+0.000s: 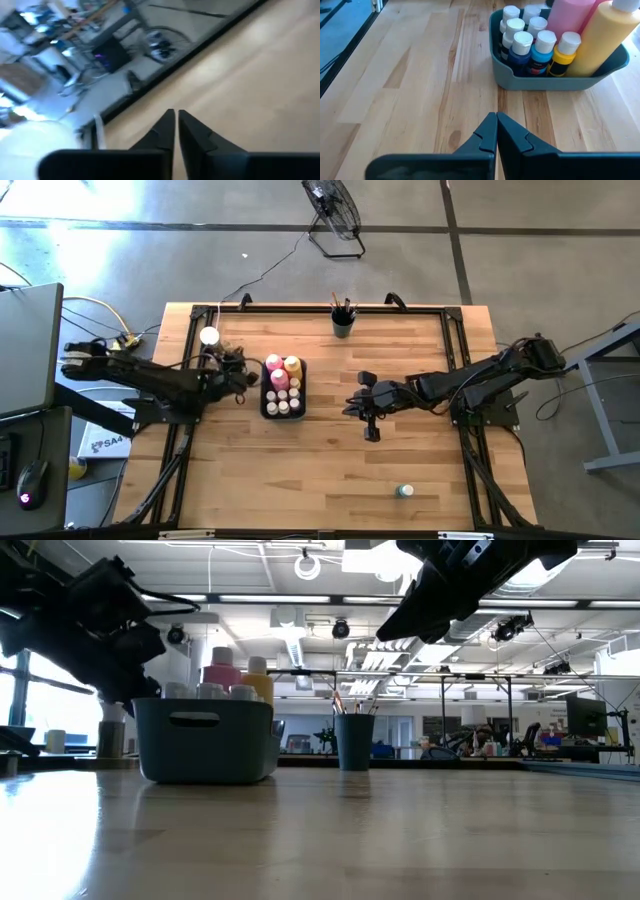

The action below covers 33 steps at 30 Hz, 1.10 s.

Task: Pick & Place Paint Supplies
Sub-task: Move the green bin from middle left to the bottom left of the table

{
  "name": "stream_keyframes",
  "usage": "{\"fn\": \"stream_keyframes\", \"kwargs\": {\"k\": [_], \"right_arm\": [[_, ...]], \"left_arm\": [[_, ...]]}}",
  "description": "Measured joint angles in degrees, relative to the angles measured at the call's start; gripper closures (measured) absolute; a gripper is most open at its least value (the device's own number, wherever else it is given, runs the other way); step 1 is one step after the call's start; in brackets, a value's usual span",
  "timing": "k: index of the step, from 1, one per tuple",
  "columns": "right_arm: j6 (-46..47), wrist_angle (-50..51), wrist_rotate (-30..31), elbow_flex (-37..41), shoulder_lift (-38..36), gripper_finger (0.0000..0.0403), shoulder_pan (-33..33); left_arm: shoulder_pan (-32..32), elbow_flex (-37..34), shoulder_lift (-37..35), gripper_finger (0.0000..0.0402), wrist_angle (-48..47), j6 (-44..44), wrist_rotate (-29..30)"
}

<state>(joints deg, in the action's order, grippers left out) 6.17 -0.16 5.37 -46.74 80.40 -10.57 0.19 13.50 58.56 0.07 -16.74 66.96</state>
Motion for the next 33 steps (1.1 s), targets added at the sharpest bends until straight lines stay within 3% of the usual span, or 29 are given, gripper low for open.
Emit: {"fn": "stream_keyframes", "kwargs": {"k": [5,10,14,16,19,23,25,33], "right_arm": [[-0.06,0.00,0.00,0.00,0.00,0.0401,0.00],[-0.31,0.00,0.08,0.00,0.00,0.0401,0.02],[-0.39,-0.02,0.50,0.00,0.00,0.0401,0.02],[-0.39,-0.02,0.52,0.00,0.00,0.0401,0.02],[-0.39,-0.02,0.49,0.00,0.00,0.0401,0.02],[-0.41,-0.02,0.48,0.00,0.00,0.0401,0.02],[-0.41,-0.02,0.48,0.00,0.00,0.0401,0.02],[-0.42,0.00,0.48,0.00,0.00,0.0401,0.02]], "left_arm": [[3.95,0.00,-4.03,0.0394,4.87,8.48,0.50],[5.18,0.00,-6.82,0.0397,20.68,29.66,-2.33],[8.15,0.00,-7.79,0.0400,35.62,45.52,-7.88],[11.30,0.74,-7.89,0.0401,37.86,48.93,-11.12],[17.87,4.25,-7.84,0.0401,31.19,48.29,-17.06],[29.12,10.50,-6.13,0.0401,15.62,39.76,-34.84],[34.20,12.64,-3.99,0.0401,11.98,36.27,-40.07],[44.13,17.38,7.18,0.0401,12.61,34.17,-61.89]]}}
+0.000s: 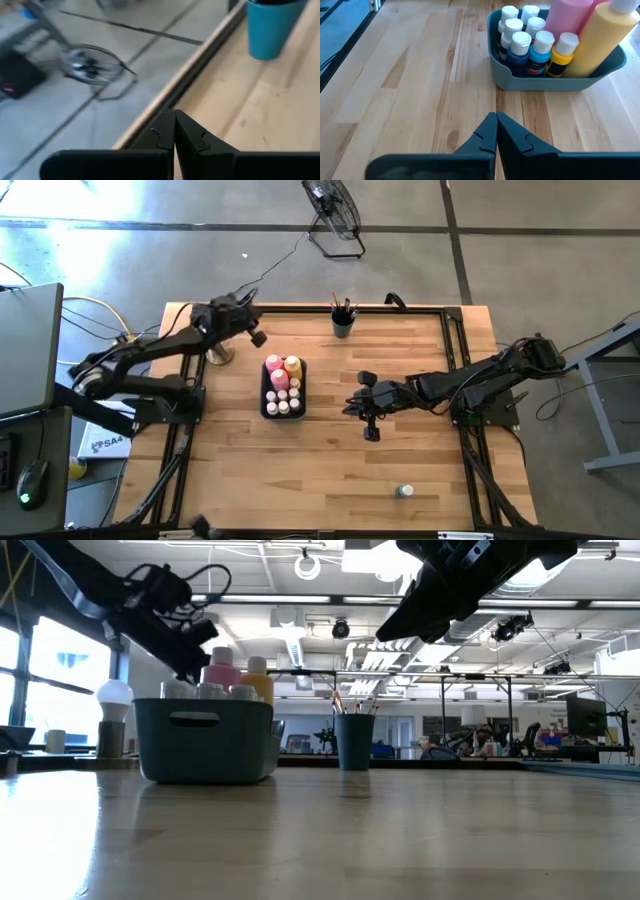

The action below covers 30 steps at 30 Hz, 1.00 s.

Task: Pick & Place Paint Supplies
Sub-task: Move the green bin from middle left to the bottom left of the table

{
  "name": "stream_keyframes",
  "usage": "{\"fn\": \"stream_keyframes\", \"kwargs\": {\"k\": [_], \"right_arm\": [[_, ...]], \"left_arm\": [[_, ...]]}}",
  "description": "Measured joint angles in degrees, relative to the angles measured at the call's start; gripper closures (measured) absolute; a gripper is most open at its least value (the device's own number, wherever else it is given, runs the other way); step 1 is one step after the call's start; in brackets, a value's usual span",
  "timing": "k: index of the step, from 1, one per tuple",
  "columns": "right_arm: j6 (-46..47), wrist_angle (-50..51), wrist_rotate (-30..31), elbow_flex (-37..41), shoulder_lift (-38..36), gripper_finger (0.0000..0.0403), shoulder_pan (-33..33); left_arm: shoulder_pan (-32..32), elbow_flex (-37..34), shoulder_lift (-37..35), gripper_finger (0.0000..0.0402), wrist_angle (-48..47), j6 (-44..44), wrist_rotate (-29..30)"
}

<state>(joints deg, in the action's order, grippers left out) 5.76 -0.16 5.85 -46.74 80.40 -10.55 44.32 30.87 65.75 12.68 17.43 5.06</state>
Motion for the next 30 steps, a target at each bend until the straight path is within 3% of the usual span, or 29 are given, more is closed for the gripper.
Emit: {"fn": "stream_keyframes", "kwargs": {"k": [10,15,26,30], "right_arm": [[0.00,0.44,-0.04,0.00,0.00,0.0401,0.00],[0.00,1.16,-0.02,0.00,0.00,0.0401,0.00],[0.00,1.65,-0.04,0.00,0.00,0.0401,0.00],[0.00,1.73,-0.03,0.00,0.00,0.0401,0.00]], "left_arm": [[4.81,7.24,15.54,0.0402,-4.77,-0.89,-15.60],[6.88,9.27,20.81,0.0401,-7.33,-2.85,-20.03],[2.65,9.27,23.40,0.0401,-8.58,-4.22,-20.68],[1.18,9.27,23.40,0.0401,-8.88,-4.71,-17.26]]}}
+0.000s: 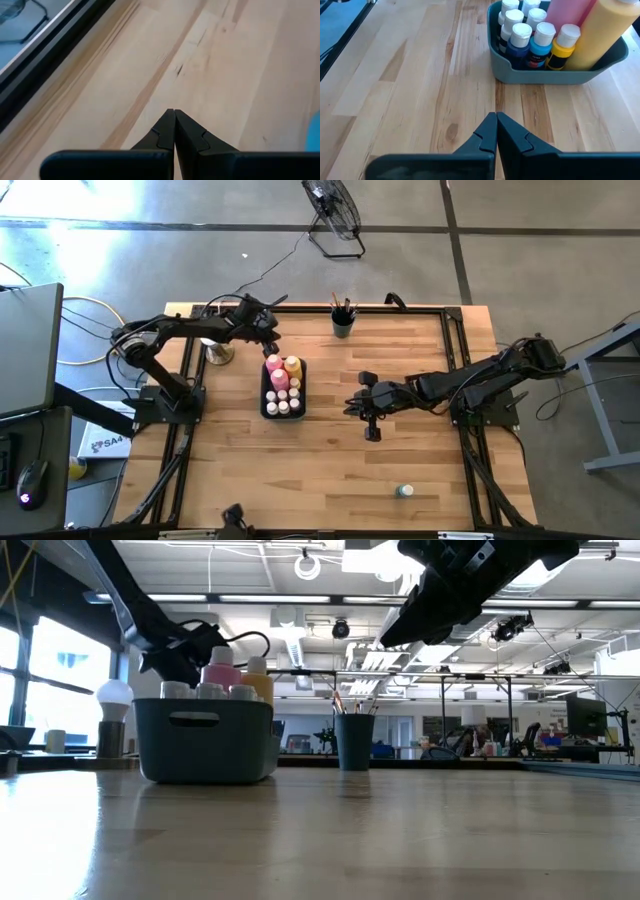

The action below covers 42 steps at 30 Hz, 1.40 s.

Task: Pick & Place Paint Supplies
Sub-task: Move the green bin from middle left to the bottom left of the table

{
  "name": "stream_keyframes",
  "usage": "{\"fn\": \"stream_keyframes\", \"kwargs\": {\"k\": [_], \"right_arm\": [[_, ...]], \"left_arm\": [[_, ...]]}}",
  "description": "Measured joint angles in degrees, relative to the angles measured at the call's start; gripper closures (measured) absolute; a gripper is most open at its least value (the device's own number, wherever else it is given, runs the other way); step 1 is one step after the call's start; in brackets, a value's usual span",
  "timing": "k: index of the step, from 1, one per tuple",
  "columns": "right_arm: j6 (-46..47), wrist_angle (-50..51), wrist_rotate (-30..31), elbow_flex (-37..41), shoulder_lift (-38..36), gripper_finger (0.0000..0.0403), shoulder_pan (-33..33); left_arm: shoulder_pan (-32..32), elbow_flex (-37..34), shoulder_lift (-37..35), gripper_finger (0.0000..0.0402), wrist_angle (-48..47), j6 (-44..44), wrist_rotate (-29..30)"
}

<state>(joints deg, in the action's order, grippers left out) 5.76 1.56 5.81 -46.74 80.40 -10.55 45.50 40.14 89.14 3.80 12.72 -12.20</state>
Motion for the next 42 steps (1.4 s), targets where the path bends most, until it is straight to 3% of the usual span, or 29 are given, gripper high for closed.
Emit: {"fn": "stream_keyframes", "kwargs": {"k": [8,28,35,42], "right_arm": [[0.00,1.03,-0.03,0.00,0.00,0.0401,0.00],[0.00,1.22,-0.03,0.00,0.00,0.0401,0.00],[0.29,1.25,-0.32,0.00,0.00,0.0401,0.00],[0.42,1.25,-0.38,0.00,0.00,0.0401,-0.01]], "left_arm": [[-0.14,0.09,-0.11,0.0401,-2.08,-1.55,1.84],[-2.49,0.00,-0.07,0.0401,-6.80,-2.69,-1.96],[-5.83,-0.13,0.07,0.0401,-6.98,-2.36,2.62],[-5.08,-0.13,0.07,0.0401,-6.76,-2.07,4.35]]}}
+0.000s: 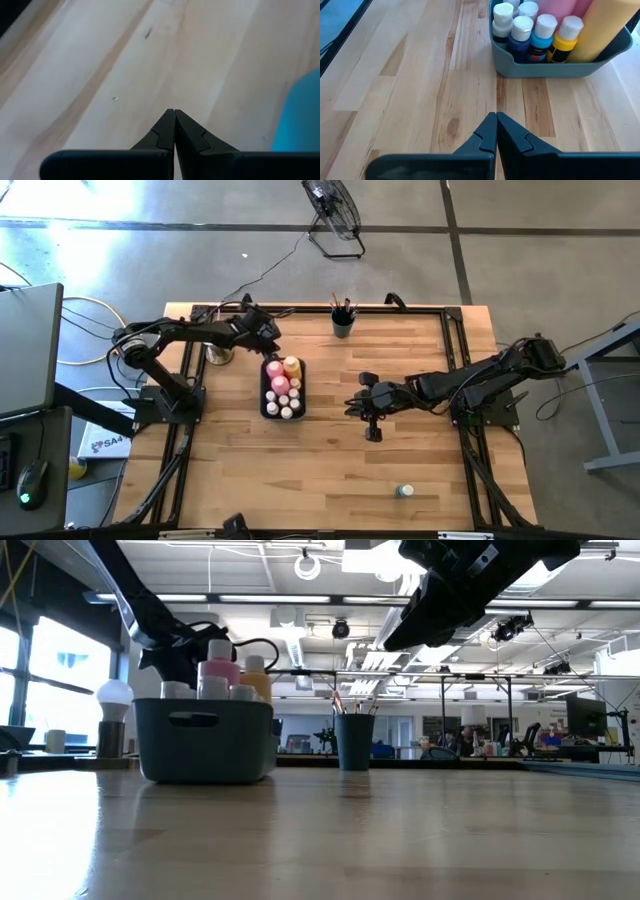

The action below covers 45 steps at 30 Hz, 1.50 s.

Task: Pick & Place Paint Supplies
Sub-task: Move the green bin from middle left to the bottom left of the table

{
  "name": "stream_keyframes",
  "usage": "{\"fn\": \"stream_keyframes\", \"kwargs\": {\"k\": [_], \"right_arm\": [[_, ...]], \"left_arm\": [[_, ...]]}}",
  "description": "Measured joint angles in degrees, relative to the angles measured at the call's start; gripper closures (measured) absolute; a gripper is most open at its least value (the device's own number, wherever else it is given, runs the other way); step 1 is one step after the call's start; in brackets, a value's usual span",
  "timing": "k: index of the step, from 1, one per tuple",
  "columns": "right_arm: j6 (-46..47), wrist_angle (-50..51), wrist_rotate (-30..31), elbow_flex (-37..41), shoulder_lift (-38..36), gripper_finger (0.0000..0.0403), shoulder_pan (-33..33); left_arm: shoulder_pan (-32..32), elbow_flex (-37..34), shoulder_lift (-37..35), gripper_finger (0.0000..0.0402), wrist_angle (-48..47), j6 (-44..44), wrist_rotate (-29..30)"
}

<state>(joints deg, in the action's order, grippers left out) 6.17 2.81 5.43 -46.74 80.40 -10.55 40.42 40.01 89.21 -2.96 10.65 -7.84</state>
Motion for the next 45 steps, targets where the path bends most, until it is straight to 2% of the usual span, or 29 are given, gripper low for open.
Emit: {"fn": "stream_keyframes", "kwargs": {"k": [6,19,31,37,45], "right_arm": [[0.00,0.02,-0.02,0.00,0.01,0.0401,0.01],[-0.20,0.04,-0.04,0.00,0.00,0.0401,0.01],[-0.21,0.04,-0.07,0.00,0.02,0.0401,0.00],[-0.20,0.04,-0.07,0.00,0.02,0.0401,0.00],[-0.21,0.04,-0.07,0.00,0.02,0.0401,-0.01]], "left_arm": [[2.01,0.00,-0.11,0.0401,0.94,0.29,0.71],[2.74,0.00,-0.35,0.0401,2.82,0.40,-2.13],[2.76,0.01,-6.14,0.0402,3.05,0.03,-3.33],[2.76,0.04,-6.65,0.0401,7.47,0.31,2.02],[2.76,0.11,-2.95,0.0401,13.77,2.70,8.27]]}}
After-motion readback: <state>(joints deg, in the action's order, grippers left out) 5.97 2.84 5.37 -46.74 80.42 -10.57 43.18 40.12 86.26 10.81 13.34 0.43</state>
